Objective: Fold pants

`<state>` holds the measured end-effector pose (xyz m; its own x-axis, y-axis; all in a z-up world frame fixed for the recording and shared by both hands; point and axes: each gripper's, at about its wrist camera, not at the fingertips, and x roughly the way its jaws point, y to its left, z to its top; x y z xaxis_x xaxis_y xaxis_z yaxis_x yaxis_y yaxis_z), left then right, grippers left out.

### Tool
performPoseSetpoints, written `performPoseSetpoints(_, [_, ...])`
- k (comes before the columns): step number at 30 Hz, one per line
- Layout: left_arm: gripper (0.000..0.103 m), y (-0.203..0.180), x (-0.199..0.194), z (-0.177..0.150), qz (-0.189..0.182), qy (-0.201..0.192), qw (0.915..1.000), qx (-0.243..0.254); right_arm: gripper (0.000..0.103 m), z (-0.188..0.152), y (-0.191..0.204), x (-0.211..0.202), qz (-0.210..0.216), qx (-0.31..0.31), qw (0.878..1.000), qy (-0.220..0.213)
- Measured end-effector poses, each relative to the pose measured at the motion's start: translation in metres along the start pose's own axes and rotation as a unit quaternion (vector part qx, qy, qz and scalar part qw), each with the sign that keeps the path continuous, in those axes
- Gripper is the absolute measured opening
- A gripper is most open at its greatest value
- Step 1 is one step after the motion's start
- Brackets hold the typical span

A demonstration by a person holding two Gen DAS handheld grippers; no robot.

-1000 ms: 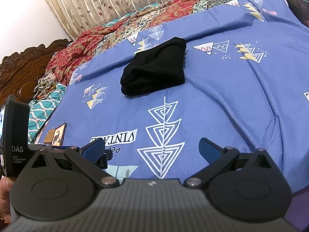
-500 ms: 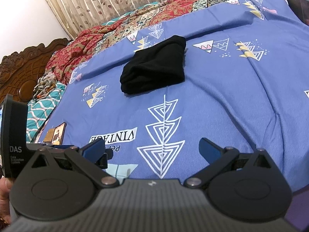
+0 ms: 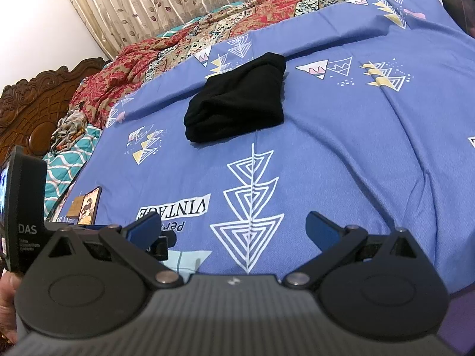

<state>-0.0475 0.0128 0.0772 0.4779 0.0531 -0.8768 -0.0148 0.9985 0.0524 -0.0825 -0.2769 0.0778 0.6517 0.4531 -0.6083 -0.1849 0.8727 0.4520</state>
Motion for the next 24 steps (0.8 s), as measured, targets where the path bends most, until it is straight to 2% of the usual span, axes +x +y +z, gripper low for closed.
performPoseSetpoints(24, [0.103, -0.0005, 0.0046, 0.0006, -0.002, 0.012, 0.9999, 0.000, 0.103, -0.0010, -0.0015, 0.0007, 0.000, 0.002, 1.000, 0.003])
